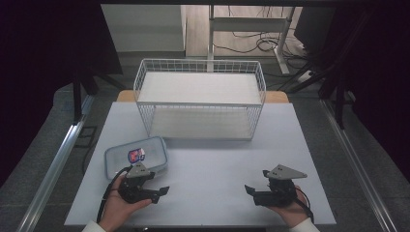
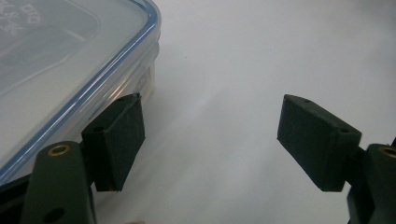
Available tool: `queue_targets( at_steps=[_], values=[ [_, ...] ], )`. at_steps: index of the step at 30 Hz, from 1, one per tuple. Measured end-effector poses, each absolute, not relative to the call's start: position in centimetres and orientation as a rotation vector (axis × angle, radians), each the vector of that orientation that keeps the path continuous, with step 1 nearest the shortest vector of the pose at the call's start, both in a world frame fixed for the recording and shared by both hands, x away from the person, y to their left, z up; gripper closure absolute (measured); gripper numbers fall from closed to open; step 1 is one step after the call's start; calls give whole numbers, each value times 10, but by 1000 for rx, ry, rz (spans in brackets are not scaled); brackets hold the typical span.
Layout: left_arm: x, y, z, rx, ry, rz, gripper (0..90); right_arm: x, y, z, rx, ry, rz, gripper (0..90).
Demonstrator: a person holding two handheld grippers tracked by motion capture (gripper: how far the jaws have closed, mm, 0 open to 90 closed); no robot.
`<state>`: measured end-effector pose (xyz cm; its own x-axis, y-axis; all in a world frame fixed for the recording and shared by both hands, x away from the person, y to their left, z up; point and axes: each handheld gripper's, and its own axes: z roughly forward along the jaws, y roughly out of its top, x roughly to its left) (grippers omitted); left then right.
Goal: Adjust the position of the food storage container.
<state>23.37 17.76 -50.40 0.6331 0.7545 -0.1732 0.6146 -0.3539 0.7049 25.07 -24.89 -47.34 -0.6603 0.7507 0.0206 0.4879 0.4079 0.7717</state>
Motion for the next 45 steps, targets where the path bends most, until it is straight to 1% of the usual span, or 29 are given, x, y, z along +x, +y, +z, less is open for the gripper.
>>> queue_targets(
  at_steps=[21,26,29,34,35,36,37,41,43,44,45],
  values=[
    [228,176,-500,2082,1053,224,235,251,-240,-476,1075,2386,1071,180],
    [223,181,-483,2035,1046,247,235,250,-240,-475,1079,2380,1071,182],
    [224,183,-477,2039,1035,249,235,250,-239,-475,1081,2382,1065,183],
    [235,194,-463,1996,1055,265,237,250,-239,-475,1088,2377,1065,183],
    [238,196,-460,1983,1054,259,248,250,-239,-475,1088,2377,1063,183],
    [242,199,-457,1972,1053,245,287,250,-240,-475,1085,2377,1060,183],
    [247,202,-453,1963,1057,236,301,251,-240,-474,1084,2375,1062,183],
    [262,212,-445,1938,1091,250,298,251,-242,-474,1089,2368,1059,184],
    [272,220,-442,1927,1114,267,311,252,-242,-474,1090,2366,1052,184],
    [283,229,-439,1920,1139,292,362,253,-243,-475,1092,2363,1045,184],
    [290,233,-438,1917,1154,284,388,253,-243,-475,1093,2363,1044,184]
  ],
)
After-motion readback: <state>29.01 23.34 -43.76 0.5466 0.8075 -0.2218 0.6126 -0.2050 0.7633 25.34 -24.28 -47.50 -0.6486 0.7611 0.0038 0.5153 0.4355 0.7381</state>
